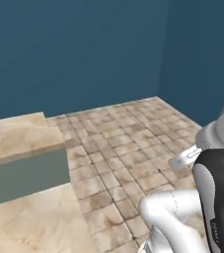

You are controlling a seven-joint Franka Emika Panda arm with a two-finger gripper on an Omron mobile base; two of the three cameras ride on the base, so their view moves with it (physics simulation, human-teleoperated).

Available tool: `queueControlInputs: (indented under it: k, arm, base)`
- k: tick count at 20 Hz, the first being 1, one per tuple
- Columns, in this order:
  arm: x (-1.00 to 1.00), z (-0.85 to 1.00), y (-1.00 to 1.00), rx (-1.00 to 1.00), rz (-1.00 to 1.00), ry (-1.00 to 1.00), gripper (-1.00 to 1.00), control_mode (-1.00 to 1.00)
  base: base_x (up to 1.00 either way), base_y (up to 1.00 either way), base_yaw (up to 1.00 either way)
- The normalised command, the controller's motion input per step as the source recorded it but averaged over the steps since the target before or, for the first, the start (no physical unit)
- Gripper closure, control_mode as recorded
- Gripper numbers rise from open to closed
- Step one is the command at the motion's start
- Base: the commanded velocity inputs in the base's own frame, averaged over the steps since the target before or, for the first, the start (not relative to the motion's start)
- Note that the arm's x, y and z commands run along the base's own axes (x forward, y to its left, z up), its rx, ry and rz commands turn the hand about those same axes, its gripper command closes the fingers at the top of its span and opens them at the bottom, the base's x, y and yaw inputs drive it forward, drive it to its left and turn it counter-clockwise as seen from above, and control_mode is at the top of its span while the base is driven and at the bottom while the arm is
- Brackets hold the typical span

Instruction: Place one lemon and one steak in each tupperware on the nearby counter, to pack two identical lunches.

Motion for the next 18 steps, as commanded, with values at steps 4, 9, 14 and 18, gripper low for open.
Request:
queueControlInputs:
  k: [4, 9, 14, 18]
  arm:
    - [0.00, 0.00, 0.00, 0.00, 0.00, 0.00, -1.00, 1.00]
    - [0.00, 0.00, 0.00, 0.00, 0.00, 0.00, -1.00, 1.00]
    - [0.00, 0.00, 0.00, 0.00, 0.00, 0.00, -1.00, 1.00]
    - [0.00, 0.00, 0.00, 0.00, 0.00, 0.00, -1.00, 1.00]
  base:
    - [1.00, 0.00, -0.32]
    - [1.00, 0.00, -0.38]
    - [1.00, 0.00, -0.38]
    - [1.00, 0.00, -0.39]
